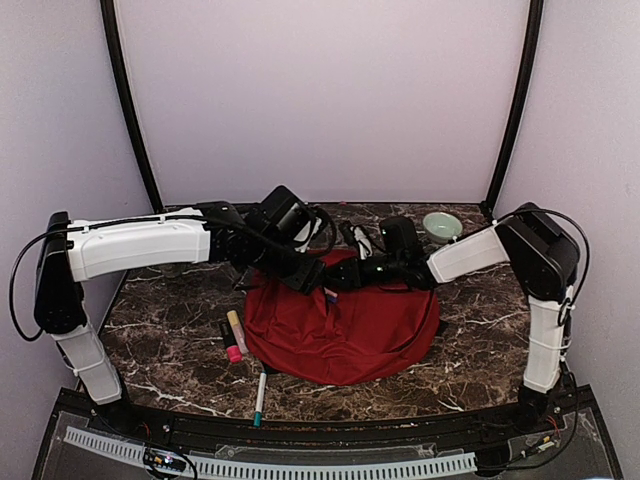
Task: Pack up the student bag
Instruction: Place the pen in the upper front pocket of the bag.
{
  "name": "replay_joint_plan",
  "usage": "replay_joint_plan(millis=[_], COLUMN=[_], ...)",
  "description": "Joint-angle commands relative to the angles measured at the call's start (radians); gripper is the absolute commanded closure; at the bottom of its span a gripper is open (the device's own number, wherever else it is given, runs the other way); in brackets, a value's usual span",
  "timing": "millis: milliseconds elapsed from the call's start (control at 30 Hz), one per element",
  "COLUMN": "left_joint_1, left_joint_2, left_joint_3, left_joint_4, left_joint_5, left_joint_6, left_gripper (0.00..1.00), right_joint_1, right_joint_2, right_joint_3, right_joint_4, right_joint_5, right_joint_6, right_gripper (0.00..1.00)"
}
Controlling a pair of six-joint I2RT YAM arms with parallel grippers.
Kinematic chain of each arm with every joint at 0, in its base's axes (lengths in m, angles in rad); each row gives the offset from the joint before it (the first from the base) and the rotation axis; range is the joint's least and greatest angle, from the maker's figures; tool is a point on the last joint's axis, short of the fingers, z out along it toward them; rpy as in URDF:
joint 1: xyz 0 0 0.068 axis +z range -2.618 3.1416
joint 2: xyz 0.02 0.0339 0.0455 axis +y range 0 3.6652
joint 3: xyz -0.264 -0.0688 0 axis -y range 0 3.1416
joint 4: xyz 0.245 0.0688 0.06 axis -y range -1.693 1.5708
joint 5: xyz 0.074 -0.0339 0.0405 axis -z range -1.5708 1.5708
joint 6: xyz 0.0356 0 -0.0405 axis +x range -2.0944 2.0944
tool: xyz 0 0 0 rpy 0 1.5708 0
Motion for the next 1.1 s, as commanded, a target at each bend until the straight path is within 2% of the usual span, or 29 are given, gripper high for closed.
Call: replay_joint_plan(millis=[0,200,367,533,633,733,833,933,1067], left_joint_1=[0.004,0.005,0.007,0.043,0.074,0.095,0.109,0.112,0.123], left_joint_2=[-0.058,-0.057,-0.095,-0.156,-0.189,-0.237,-0.27,-0.292,-0.308], left_joint_3=[-0.015,-0.01,-0.06,-0.134,-0.176,-0.25,-0.314,-0.359,-0.41], left_joint_4=[-0.043,-0.101,-0.167,-0.221,-0.266,-0.284,-0.283,-0.3,-0.319], left_joint_5=[-0.011,-0.045,-0.072,-0.071,-0.073,-0.07,-0.029,-0.02,-0.008], left_joint_6=[-0.001,-0.043,-0.115,-0.263,-0.359,-0.453,-0.498,-0.549,-0.626], left_gripper=[0.31,0.31,0.29,0.24,0.18,0.07,0.05,0.11,0.17], right_joint_1=[0.005,0.005,0.005,0.005,0.006,0.005,0.005,0.005,-0.004], right_joint_2=[-0.123,-0.295,-0.408,-0.555,-0.656,-0.733,-0.797,-0.847,-0.903], right_joint_3=[-0.005,-0.095,-0.149,-0.2,-0.219,-0.236,-0.233,-0.216,-0.204], right_joint_4=[-0.063,-0.22,-0.378,-0.481,-0.533,-0.569,-0.595,-0.619,-0.595], right_joint_5=[-0.009,0.062,0.199,0.31,0.403,0.459,0.475,0.519,0.552], right_joint_6=[-0.04,-0.074,-0.109,-0.132,-0.13,-0.123,-0.119,-0.099,-0.004], right_gripper=[0.47,0.45,0.44,0.44,0.44,0.42,0.39,0.28,0.02])
